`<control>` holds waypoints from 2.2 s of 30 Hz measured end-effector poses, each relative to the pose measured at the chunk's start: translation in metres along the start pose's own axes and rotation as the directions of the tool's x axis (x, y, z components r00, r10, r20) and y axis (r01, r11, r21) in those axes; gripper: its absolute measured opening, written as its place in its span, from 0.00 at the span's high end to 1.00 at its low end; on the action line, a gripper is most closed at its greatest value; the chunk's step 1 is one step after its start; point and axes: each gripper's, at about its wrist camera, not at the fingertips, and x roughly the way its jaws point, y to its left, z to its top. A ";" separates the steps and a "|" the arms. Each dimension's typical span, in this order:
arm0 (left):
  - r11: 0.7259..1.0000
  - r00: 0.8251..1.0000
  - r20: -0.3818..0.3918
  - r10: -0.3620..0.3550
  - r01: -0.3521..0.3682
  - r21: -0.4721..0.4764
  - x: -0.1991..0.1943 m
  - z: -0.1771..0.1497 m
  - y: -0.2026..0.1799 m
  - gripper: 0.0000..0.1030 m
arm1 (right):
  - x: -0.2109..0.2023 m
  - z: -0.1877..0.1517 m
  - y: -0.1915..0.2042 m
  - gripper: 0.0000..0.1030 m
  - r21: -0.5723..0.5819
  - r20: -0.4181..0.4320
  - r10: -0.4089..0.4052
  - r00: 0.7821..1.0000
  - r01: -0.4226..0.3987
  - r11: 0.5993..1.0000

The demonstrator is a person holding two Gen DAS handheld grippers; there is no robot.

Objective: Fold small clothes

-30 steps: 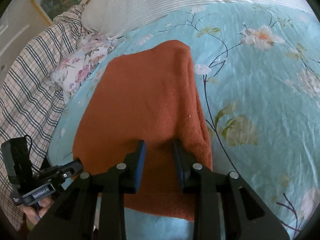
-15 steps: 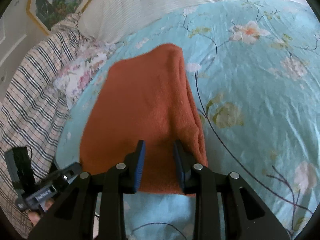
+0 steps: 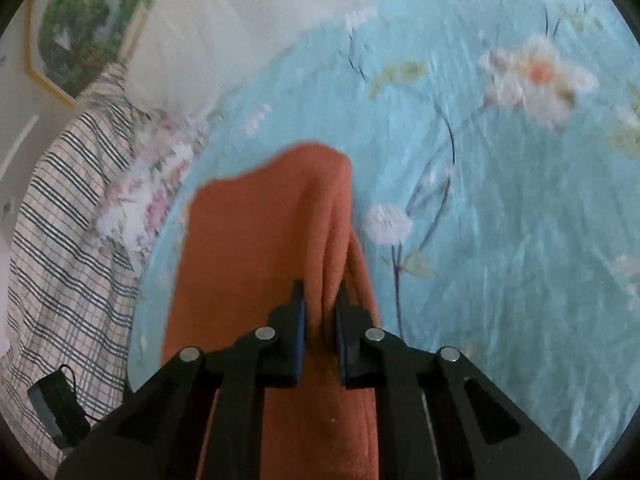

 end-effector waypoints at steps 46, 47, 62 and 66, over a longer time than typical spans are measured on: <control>0.958 0.976 -0.013 0.216 -0.210 0.197 -0.038 -0.099 -0.041 0.20 | -0.102 -0.177 0.050 0.06 -0.414 -0.050 -0.262 0.964 0.218 0.883; 0.957 0.977 -0.003 0.214 -0.209 0.202 -0.042 -0.098 -0.042 0.20 | -0.103 -0.177 0.052 0.06 -0.414 -0.052 -0.259 0.964 0.215 0.884; 0.917 0.958 0.140 0.250 -0.281 0.283 -0.085 -0.072 -0.063 0.12 | -0.117 -0.161 0.085 0.01 -0.495 -0.043 -0.221 0.974 0.172 0.852; 0.907 0.948 0.129 0.290 -0.315 0.279 -0.077 -0.067 -0.061 0.12 | -0.110 -0.158 0.081 0.01 -0.499 -0.059 -0.226 0.972 0.168 0.850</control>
